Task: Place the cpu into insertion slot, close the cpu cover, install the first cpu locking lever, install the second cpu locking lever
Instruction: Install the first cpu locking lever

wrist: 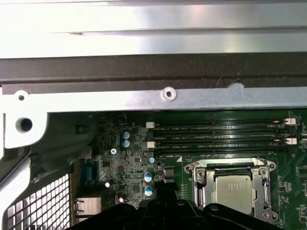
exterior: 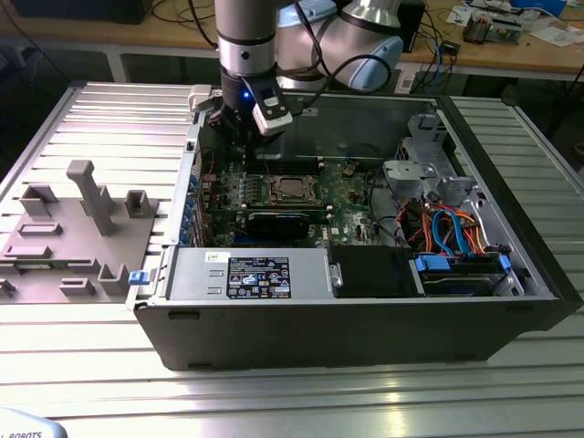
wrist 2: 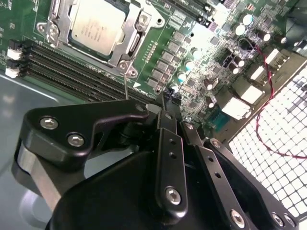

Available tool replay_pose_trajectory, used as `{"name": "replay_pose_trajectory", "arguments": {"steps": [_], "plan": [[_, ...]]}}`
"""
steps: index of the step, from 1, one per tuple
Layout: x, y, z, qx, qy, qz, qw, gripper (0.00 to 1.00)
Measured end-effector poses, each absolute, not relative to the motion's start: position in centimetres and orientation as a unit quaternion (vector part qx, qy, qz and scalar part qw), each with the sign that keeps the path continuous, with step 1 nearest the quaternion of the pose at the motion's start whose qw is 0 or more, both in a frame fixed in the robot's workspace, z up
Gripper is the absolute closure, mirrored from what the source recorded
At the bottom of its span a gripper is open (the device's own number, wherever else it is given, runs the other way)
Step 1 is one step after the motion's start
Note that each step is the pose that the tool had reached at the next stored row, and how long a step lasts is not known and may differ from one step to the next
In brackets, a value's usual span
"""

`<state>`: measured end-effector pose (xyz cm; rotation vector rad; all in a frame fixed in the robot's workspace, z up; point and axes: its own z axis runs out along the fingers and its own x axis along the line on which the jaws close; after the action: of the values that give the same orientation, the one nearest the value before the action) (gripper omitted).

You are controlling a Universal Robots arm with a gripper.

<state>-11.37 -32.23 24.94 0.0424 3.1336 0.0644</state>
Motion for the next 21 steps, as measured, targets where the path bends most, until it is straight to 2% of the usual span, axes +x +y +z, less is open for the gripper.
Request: {"name": "replay_pose_trajectory", "arguments": {"steps": [6,7,11,21], "plan": [[-11.4,-31.6,25.2,0.013,1.0,0.021,0.004,0.89],[-11.4,-30.7,26.0,0.013,1.0,0.021,0.004,0.89],[-9.1,-30.7,26.0,0.013,1.0,0.021,0.004,0.89],[-8.3,-30.7,26.0,0.013,1.0,0.021,0.004,0.89]]}}
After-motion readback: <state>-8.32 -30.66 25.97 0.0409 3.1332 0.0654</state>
